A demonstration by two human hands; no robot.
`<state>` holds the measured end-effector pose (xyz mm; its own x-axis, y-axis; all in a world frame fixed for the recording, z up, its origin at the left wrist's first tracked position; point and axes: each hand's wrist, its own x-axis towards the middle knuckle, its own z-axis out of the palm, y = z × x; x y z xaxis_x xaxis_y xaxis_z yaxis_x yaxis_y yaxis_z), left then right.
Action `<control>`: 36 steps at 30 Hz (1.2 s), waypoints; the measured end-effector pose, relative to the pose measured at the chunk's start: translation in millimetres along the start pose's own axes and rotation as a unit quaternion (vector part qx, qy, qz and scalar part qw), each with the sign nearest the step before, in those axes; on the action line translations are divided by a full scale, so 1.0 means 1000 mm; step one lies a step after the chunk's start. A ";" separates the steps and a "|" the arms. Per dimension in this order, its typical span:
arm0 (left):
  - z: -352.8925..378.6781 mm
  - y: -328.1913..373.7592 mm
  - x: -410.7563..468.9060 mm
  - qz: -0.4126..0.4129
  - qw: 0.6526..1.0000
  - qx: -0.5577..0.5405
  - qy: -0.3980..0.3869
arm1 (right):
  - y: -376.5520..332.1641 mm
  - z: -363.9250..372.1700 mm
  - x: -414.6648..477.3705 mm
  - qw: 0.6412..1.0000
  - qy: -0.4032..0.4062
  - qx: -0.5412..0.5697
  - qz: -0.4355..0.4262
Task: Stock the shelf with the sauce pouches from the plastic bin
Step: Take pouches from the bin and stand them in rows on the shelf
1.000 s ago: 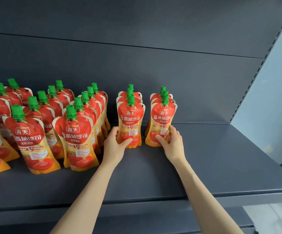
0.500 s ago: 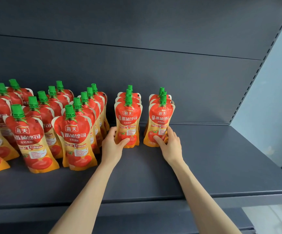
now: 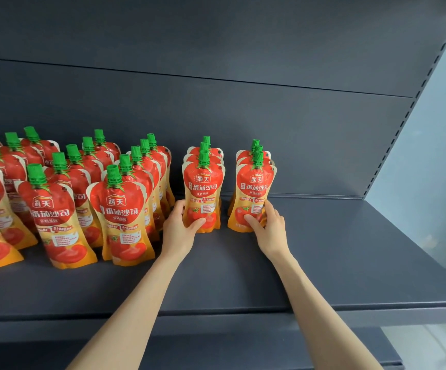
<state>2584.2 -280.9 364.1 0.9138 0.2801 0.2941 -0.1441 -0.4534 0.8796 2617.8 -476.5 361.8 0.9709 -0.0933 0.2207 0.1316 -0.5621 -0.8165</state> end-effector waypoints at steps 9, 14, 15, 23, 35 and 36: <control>-0.003 0.003 -0.010 -0.030 0.998 0.052 0.031 | -0.004 -0.006 -0.014 0.998 0.035 -0.044 0.006; -0.009 0.021 -0.038 0.016 0.997 0.074 0.019 | -0.011 -0.026 -0.049 0.996 0.066 -0.047 -0.032; -0.010 0.027 -0.047 0.031 0.997 0.072 0.006 | -0.012 -0.031 -0.058 0.996 0.068 -0.048 -0.040; -0.003 0.067 -0.161 0.185 0.976 0.060 -0.100 | 0.001 -0.074 -0.179 0.990 0.122 -0.058 -0.047; 0.062 0.019 -0.385 0.155 0.898 0.064 -0.408 | 0.120 -0.125 -0.458 0.950 0.146 -0.153 0.229; 0.069 0.016 -0.399 0.152 0.886 0.065 -0.432 | 0.127 -0.129 -0.475 0.944 0.146 -0.155 0.253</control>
<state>2243.6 -458.3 235.5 0.7976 -0.5998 0.0640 -0.4402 -0.5063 0.7416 2147.3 -610.2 221.9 0.7909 -0.6116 0.0182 -0.4433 -0.5932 -0.6720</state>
